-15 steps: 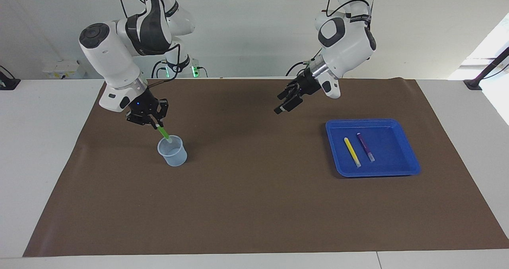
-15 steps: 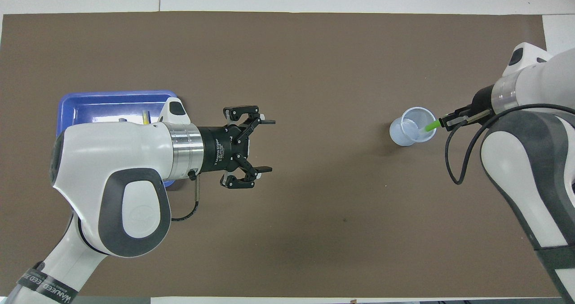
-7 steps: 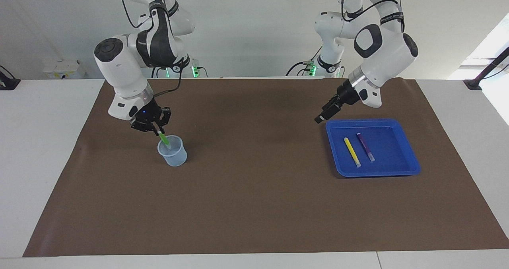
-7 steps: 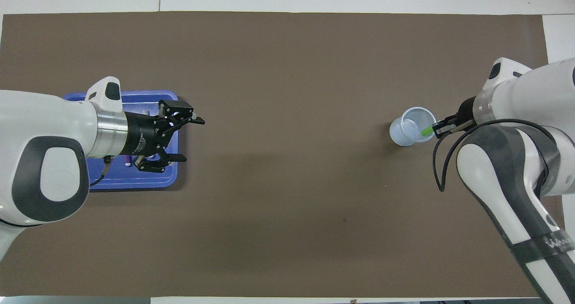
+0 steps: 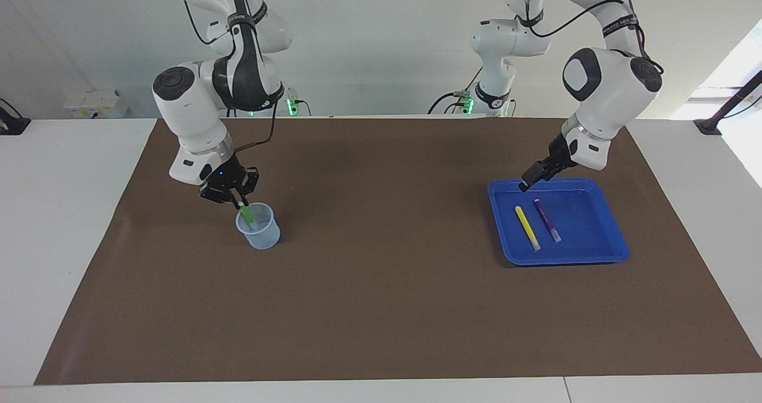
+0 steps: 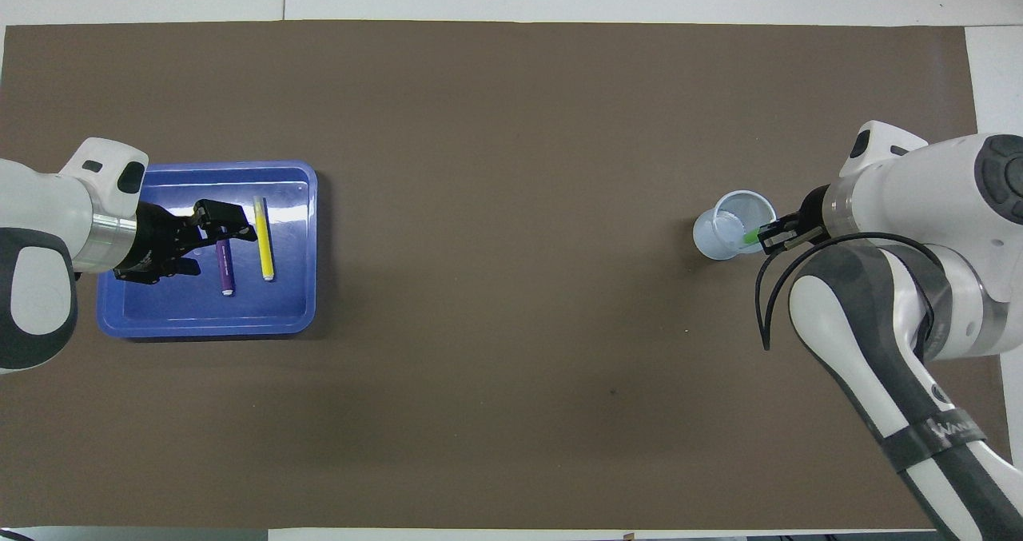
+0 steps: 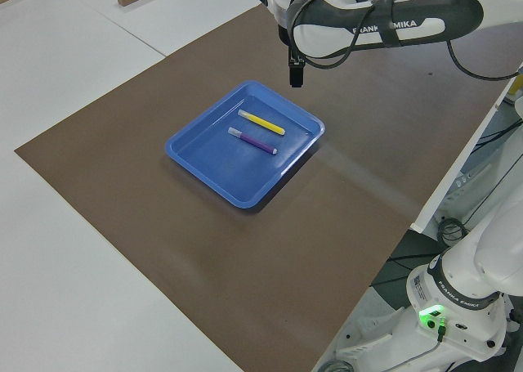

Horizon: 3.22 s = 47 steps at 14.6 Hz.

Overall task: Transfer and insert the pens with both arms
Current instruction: 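Grasp the purple pen with the left gripper while the right gripper releases, then lift the purple pen with the left gripper toward the right gripper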

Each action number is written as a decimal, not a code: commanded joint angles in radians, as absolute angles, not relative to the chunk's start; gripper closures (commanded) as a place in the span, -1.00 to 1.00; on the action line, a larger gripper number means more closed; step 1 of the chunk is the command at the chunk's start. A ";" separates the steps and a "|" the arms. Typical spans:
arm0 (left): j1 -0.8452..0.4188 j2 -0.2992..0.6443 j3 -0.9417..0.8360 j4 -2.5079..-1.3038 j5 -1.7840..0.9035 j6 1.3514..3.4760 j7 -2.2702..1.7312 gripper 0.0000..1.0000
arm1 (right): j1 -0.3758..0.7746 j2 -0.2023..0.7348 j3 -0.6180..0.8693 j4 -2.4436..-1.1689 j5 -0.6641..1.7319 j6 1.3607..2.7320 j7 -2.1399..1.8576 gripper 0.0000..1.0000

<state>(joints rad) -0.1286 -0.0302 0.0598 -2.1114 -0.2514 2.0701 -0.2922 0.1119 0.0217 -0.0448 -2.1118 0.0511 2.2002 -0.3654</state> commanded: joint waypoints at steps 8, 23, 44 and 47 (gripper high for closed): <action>-0.066 0.158 0.051 -2.099 -0.046 2.256 0.002 -1.00 | 0.106 -0.011 -0.041 -2.195 0.046 2.266 -0.376 0.84; -0.071 0.285 0.052 -2.066 -0.043 2.327 0.072 -0.21 | 0.153 0.014 -0.029 -1.914 0.391 1.999 -0.209 -1.00; -0.034 0.244 0.051 -1.869 -0.201 1.927 -0.065 1.00 | 0.437 0.008 -0.023 -1.933 0.765 2.273 0.586 -1.00; -0.043 0.226 0.051 -1.793 -0.311 1.772 -0.256 1.00 | 0.437 0.005 -0.023 -1.944 0.816 2.275 0.592 -1.00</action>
